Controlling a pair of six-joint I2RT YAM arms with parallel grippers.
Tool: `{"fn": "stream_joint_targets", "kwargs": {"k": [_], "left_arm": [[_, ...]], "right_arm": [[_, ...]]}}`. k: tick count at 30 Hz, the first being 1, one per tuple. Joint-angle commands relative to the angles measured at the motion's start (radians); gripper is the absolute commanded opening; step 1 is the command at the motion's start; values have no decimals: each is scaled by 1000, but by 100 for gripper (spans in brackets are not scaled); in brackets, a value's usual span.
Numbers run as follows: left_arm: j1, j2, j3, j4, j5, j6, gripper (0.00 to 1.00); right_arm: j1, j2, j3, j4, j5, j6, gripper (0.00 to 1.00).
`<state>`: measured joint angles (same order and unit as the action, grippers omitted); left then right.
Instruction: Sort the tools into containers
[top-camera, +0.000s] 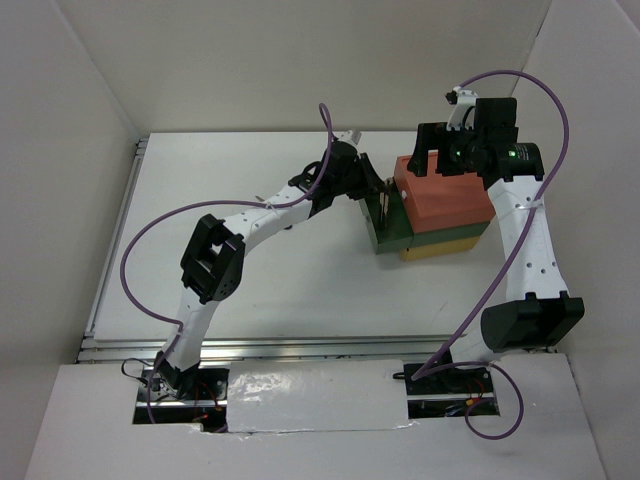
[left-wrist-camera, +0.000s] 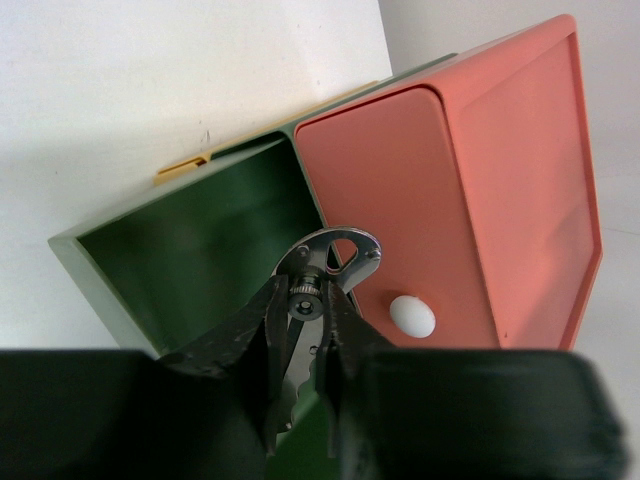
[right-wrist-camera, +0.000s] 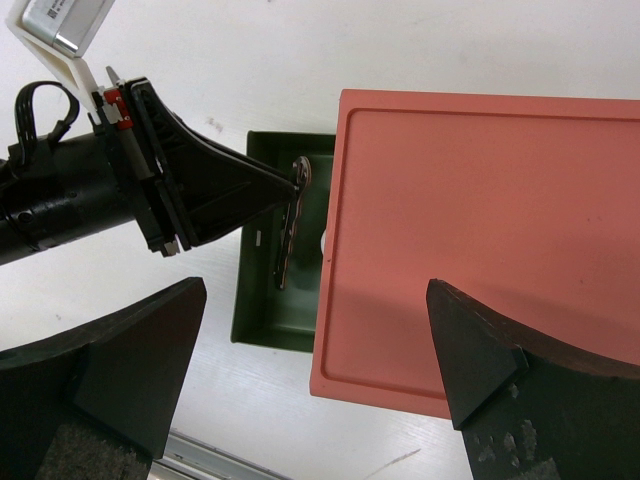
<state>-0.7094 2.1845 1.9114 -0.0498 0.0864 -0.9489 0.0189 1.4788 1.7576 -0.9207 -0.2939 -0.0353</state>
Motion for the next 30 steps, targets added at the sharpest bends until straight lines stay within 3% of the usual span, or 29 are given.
{"fn": "stream_joint_targets", "kwargs": {"k": [1,6,10,11,15,16,19,21,25,30], "left_arm": [[4,-84,5,53,33,-16,31],[2,-121,17,15,49,-5,38],[5,-143,15,21,81,-5,63],[8,-147,23,34,91,5,63],[53,-192,72,-2,108,77,52],[70,-198,78,-21,118,113,42],[149,-221,31,-57,208,163,29],[203,-223,5,-158,228,230,35],[226,-250,-116,-278,179,389,20],[173,-247,-218,-346,98,505,12]], "right_arm": [[-5,-49,2,54,-11,-8,100],[-5,-48,2,57,-16,-5,100],[-5,-41,9,52,-17,-3,100],[-7,-41,11,51,-16,-5,100],[-5,-48,6,65,5,-9,100],[-5,-46,6,65,6,-11,99],[-5,-35,11,57,27,-15,98],[-4,-12,29,36,48,-21,96],[-5,28,39,8,64,-40,85],[10,67,29,5,105,-49,74]]}}
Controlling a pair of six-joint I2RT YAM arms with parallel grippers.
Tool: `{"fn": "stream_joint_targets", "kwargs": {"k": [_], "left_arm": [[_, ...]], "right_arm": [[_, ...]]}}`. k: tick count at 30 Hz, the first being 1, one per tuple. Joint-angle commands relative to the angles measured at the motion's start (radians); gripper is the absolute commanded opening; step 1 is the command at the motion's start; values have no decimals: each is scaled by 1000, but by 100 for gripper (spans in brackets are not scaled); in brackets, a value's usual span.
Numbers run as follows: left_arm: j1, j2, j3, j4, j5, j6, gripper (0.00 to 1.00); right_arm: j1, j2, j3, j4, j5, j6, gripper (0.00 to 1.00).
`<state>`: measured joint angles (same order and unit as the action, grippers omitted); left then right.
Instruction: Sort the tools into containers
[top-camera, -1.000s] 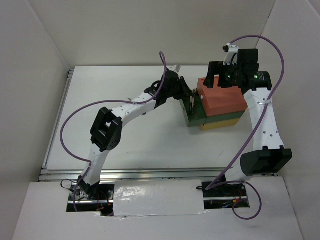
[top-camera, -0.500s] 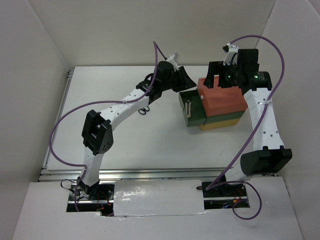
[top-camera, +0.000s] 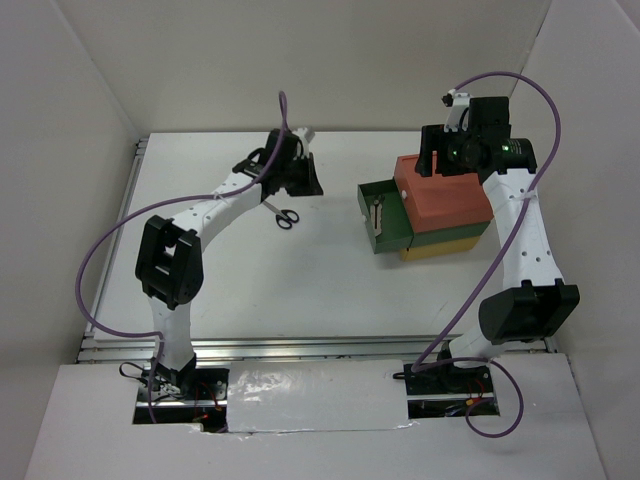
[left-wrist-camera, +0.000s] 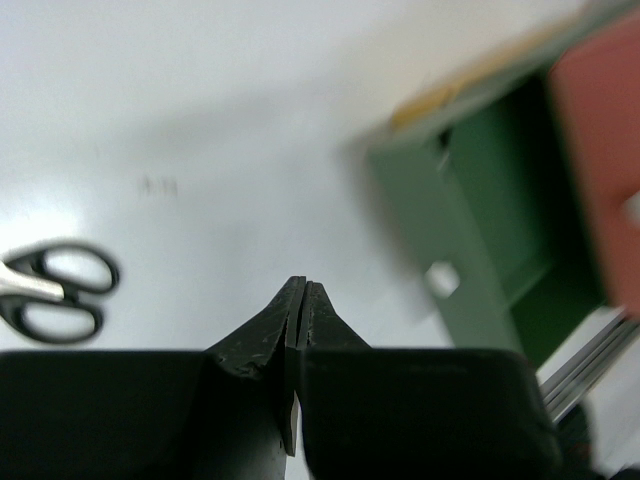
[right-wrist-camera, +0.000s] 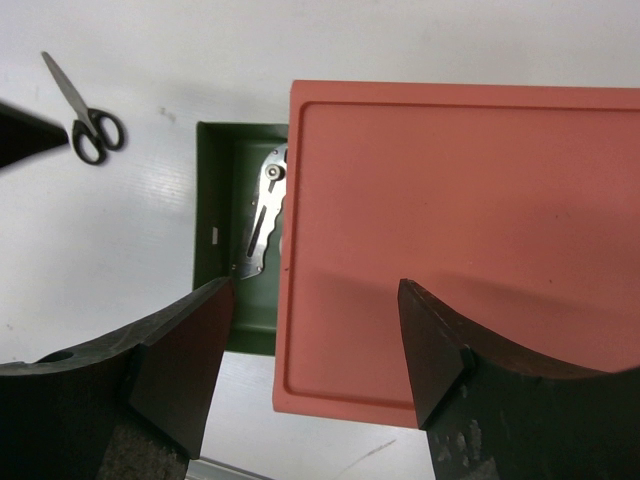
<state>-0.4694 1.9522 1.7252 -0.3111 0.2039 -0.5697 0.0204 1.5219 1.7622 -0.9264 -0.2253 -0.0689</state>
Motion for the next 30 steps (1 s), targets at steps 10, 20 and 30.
{"fn": "stream_joint_targets", "kwargs": {"k": [10,20,30], "left_arm": [[-104,117,30,-33,29,-2,22],[-132,192,69,144,115,-120,25],[-170,266,146,201,135,-144,26]], "right_arm": [[62,99,3,-18,75,-39,69],[98,139,-10,-40,118,-58,76],[110,173,-7,-68,136,-65,81]]}}
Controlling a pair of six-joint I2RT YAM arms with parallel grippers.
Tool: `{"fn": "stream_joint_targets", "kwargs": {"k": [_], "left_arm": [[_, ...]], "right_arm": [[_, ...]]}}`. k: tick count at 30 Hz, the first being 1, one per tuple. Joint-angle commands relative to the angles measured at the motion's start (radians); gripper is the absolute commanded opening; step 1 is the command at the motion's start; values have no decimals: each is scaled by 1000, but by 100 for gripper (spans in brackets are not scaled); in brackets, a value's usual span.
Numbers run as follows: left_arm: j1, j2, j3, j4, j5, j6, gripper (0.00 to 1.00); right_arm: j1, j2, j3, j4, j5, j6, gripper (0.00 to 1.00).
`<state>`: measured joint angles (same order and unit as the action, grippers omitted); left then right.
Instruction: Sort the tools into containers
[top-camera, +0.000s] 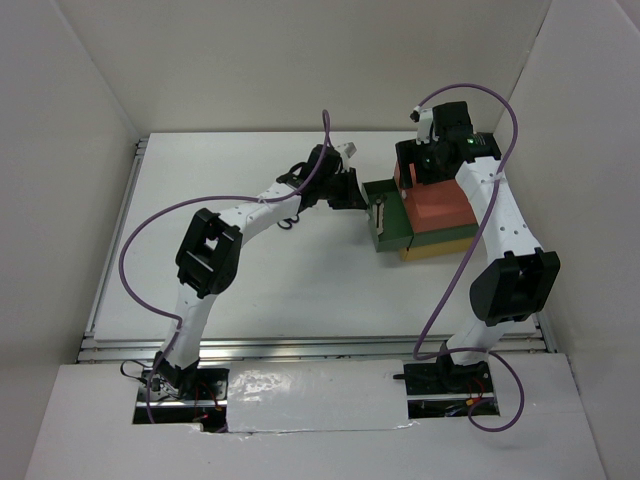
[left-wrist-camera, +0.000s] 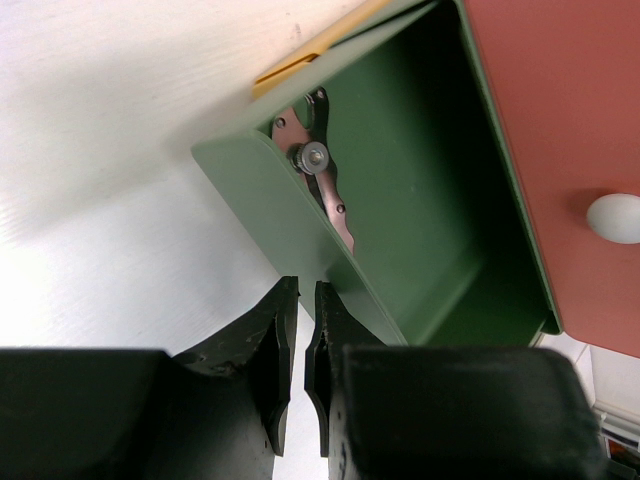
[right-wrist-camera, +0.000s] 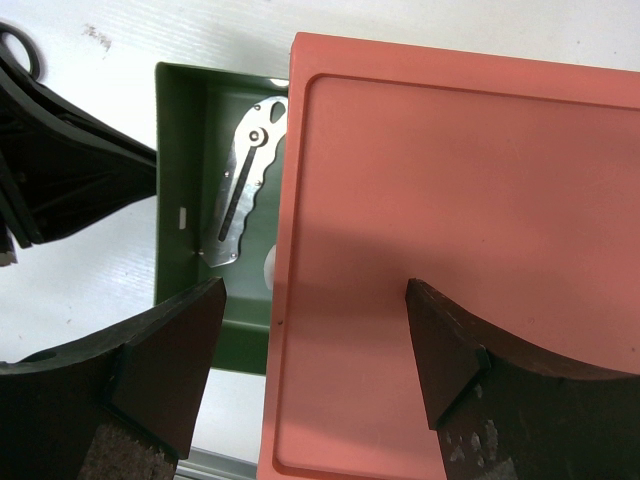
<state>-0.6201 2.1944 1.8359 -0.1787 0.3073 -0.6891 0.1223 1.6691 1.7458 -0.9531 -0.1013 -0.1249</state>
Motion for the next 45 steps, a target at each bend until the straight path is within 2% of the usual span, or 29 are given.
{"fn": "stream_joint_targets", "kwargs": {"k": [1,7,11,26,35,40,45], "left_arm": [[-21,27,37,76,38,-27,26],[-30,51,33,169,58,-53,27],[-32,64,11,322,102,-110,29],[-70,168,118,404,119,-147,31],[-81,191,76,591,159,-225,35],[-66,160,33,594,167,-256,37],[-21,52,-74,515,133,-168,40]], "right_arm": [[11,26,9,-42,9,-10,81],[10,38,9,-58,-18,-13,78],[7,46,20,-78,-47,-5,76],[-3,61,41,-115,-127,-2,74],[-7,64,47,-124,-141,-5,74],[-13,66,67,-134,-158,-1,74],[-15,63,90,-141,-167,8,74]]}}
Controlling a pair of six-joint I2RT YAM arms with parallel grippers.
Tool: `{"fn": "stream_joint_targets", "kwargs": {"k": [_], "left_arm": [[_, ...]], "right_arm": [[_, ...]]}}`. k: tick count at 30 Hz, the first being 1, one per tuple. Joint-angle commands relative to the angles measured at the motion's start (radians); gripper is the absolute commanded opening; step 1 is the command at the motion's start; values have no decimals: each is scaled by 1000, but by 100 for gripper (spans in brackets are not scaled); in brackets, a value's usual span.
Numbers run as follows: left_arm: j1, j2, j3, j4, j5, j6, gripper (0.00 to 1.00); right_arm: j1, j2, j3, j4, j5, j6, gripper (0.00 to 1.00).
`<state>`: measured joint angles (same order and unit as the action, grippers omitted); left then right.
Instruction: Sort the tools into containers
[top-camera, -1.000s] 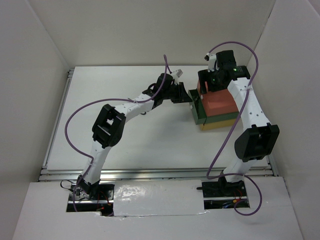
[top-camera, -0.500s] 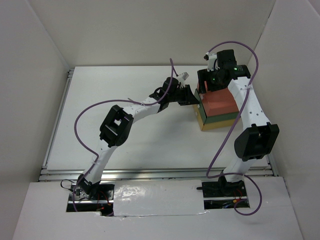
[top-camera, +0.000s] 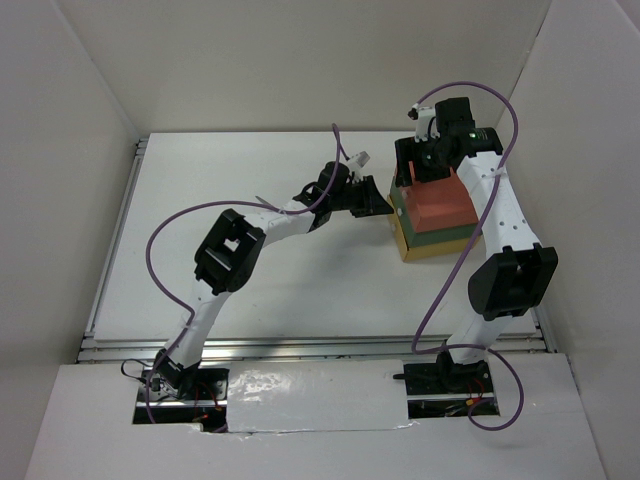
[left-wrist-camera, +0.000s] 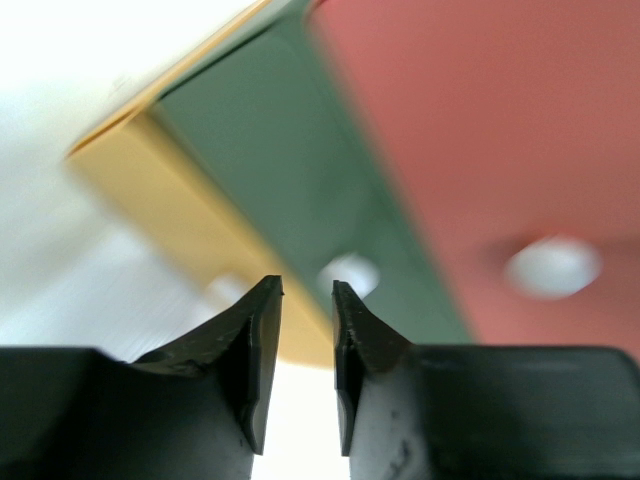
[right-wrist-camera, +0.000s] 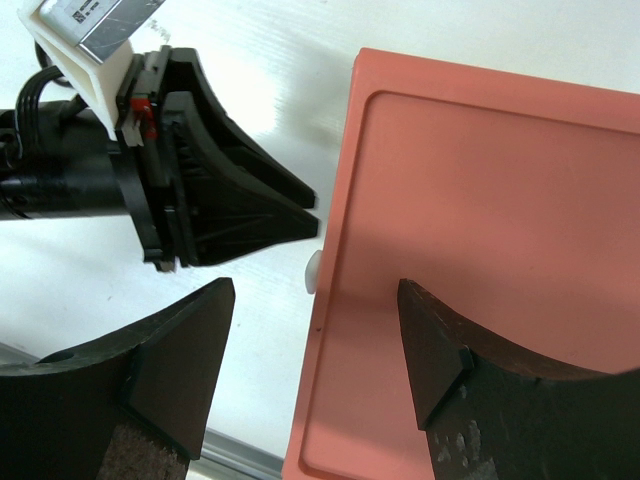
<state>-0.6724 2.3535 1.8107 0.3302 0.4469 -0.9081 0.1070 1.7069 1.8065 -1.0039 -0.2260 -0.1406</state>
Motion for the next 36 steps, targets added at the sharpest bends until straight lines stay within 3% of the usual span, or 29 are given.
{"fn": "stream_joint_targets", "kwargs": {"k": [1,6,9,12,17,27,36], "left_arm": [[40,-152,-72,0,-5,55,41],[108,-258,-187,-16,78,32,55],[122,-307,-229,32,121,-32,69],[122,-297,-229,85,167,-106,73],[108,-232,-189,205,206,-248,71],[57,-131,-111,381,211,-362,64],[33,-66,-62,415,179,-390,57]], "right_arm": [[0,23,36,-88,-44,27,74],[0,16,82,-93,-55,44,75],[0,17,109,-110,-76,49,72],[2,17,123,-121,-88,55,69],[-4,16,111,-121,-82,58,64],[-27,26,91,-131,-124,62,57],[-35,36,83,-130,-79,58,52]]}}
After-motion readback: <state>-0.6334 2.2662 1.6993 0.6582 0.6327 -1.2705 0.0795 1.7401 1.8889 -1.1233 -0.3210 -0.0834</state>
